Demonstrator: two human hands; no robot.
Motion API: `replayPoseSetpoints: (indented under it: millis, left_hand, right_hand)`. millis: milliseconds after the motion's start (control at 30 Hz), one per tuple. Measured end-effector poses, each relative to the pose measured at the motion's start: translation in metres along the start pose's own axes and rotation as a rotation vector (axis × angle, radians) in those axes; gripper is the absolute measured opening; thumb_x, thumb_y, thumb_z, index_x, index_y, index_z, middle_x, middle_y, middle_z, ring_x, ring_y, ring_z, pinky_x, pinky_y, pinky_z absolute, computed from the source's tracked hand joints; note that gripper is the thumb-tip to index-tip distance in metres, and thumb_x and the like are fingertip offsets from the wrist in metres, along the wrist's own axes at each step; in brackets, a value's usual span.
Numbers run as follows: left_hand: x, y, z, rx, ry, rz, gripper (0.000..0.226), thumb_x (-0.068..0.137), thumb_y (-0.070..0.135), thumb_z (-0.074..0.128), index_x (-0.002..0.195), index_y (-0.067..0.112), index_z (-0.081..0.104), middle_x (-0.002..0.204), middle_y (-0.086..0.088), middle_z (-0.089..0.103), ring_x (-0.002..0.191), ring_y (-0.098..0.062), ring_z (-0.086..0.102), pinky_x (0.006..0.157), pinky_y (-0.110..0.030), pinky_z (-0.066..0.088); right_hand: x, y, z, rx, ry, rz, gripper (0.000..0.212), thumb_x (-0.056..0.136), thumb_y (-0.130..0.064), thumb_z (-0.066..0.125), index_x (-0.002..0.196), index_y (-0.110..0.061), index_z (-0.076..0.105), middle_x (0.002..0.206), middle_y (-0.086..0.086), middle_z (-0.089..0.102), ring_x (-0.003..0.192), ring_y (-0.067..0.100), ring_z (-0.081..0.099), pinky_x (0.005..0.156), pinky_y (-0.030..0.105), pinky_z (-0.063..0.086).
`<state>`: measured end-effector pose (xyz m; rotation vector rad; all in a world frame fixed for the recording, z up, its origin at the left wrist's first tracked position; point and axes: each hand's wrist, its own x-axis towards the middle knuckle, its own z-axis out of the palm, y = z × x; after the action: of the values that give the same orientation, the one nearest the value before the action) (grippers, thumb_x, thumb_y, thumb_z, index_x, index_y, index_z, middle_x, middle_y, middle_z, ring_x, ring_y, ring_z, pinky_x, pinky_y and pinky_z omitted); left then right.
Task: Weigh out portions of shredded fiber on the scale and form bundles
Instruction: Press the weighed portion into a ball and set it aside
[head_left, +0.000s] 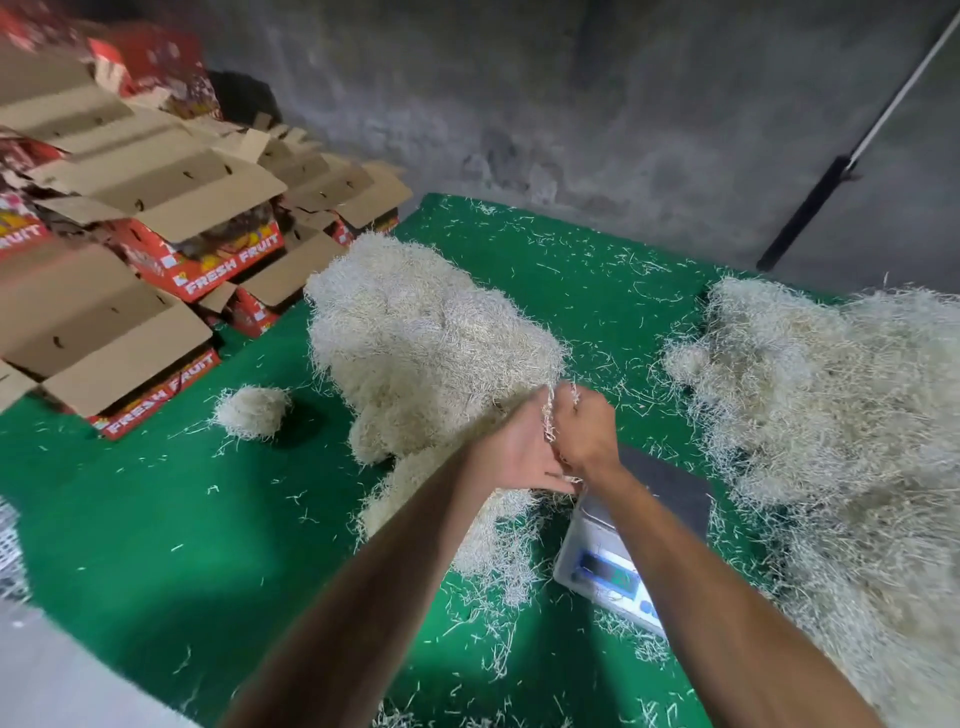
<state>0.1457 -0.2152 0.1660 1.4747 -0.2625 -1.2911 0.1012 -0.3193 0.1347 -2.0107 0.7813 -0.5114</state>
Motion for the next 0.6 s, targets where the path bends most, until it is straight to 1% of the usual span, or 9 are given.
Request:
replayPoseSetpoints:
  millis: [67, 133, 200, 233, 300, 367, 433, 500, 600]
  left_hand:
    - [-0.003, 0.003, -0.020, -0.047, 0.107, -0.080, 0.072, 0.104, 0.060, 0.034, 0.151, 0.006, 0.033, 0.133, -0.024, 0.057, 0.125, -0.039, 0.059, 0.104, -0.051, 0.051]
    - [-0.004, 0.000, -0.047, 0.107, 0.323, 0.041, 0.062, 0.106, 0.051, 0.041, 0.149, 0.006, 0.040, 0.127, -0.017, 0.059, 0.117, -0.035, 0.063, 0.098, -0.050, 0.056]
    - [-0.001, -0.008, -0.081, 0.135, 0.406, 0.156, 0.059, 0.105, 0.046, 0.049, 0.150, 0.008, 0.043, 0.143, -0.019, 0.051, 0.120, -0.035, 0.062, 0.094, -0.039, 0.058]
    - [-0.001, -0.012, -0.096, 0.179, 0.421, 0.201, 0.052, 0.103, 0.038, 0.056, 0.146, 0.009, 0.049, 0.142, -0.018, 0.054, 0.114, -0.029, 0.065, 0.086, -0.025, 0.058]
    - [0.008, -0.026, -0.125, 0.332, 0.546, 0.224, 0.028, 0.095, 0.025, 0.069, 0.115, 0.006, 0.067, 0.100, -0.007, 0.067, 0.079, -0.015, 0.065, 0.060, -0.015, 0.050]
    - [0.017, -0.038, -0.140, 0.377, 0.747, 0.206, 0.019, 0.088, 0.025, 0.076, 0.088, 0.013, 0.061, 0.078, 0.001, 0.057, 0.066, -0.015, 0.053, 0.053, -0.021, 0.043]
    - [0.025, -0.055, -0.144, 0.530, 0.806, 0.202, 0.032, 0.086, 0.030, 0.078, 0.110, 0.013, 0.064, 0.101, 0.001, 0.065, 0.070, -0.008, 0.054, 0.056, -0.017, 0.043]
    - [0.031, -0.069, -0.145, 0.736, 0.787, 0.202, 0.051, 0.084, 0.038, 0.081, 0.124, 0.012, 0.062, 0.118, -0.003, 0.069, 0.079, -0.008, 0.063, 0.064, -0.018, 0.047]
    - [0.033, -0.068, -0.136, 0.730, 0.655, 0.251, 0.064, 0.082, 0.040, 0.081, 0.135, 0.016, 0.055, 0.133, -0.005, 0.060, 0.108, -0.013, 0.060, 0.083, -0.021, 0.043]
  right_hand:
    - [0.005, -0.004, 0.013, -0.011, -0.020, -0.019, 0.047, 0.109, -0.031, 0.037, 0.066, -0.015, 0.049, 0.051, -0.005, 0.041, 0.033, 0.003, 0.033, 0.037, 0.022, 0.033]
    - [0.000, -0.015, 0.039, -0.011, -0.109, -0.049, 0.045, 0.104, -0.039, 0.027, 0.072, -0.018, 0.049, 0.059, -0.006, 0.044, 0.046, 0.003, 0.038, 0.044, 0.018, 0.039]
    - [-0.007, -0.023, 0.066, 0.052, -0.305, 0.017, 0.046, 0.102, -0.045, 0.018, 0.094, -0.018, 0.054, 0.091, 0.000, 0.057, 0.079, 0.009, 0.053, 0.076, 0.019, 0.053]
    - [-0.008, -0.024, 0.077, 0.116, -0.423, 0.067, 0.050, 0.103, -0.046, 0.016, 0.117, -0.016, 0.054, 0.117, 0.004, 0.058, 0.105, 0.013, 0.057, 0.100, 0.029, 0.048]
    - [-0.004, -0.023, 0.093, 0.120, -0.535, 0.093, 0.050, 0.105, -0.036, 0.028, 0.151, -0.019, 0.035, 0.148, 0.009, 0.046, 0.132, 0.024, 0.048, 0.117, 0.050, 0.036]
    - [-0.001, -0.012, 0.103, -0.022, -0.457, 0.023, 0.047, 0.102, -0.019, 0.051, 0.146, -0.022, 0.036, 0.129, 0.007, 0.056, 0.110, 0.023, 0.061, 0.096, 0.042, 0.057]
    - [0.002, 0.005, 0.109, -0.323, -0.372, -0.063, 0.028, 0.096, -0.013, 0.064, 0.119, -0.019, 0.048, 0.103, -0.002, 0.055, 0.087, 0.015, 0.060, 0.071, 0.023, 0.051]
    - [0.001, 0.014, 0.107, -0.575, -0.357, -0.085, 0.016, 0.093, -0.012, 0.068, 0.101, -0.018, 0.055, 0.100, -0.001, 0.055, 0.082, 0.013, 0.056, 0.071, 0.022, 0.048]
    - [0.001, 0.017, 0.096, -0.569, -0.332, -0.027, 0.016, 0.090, 0.003, 0.060, 0.095, -0.012, 0.059, 0.101, 0.004, 0.059, 0.080, 0.016, 0.058, 0.075, 0.030, 0.058]
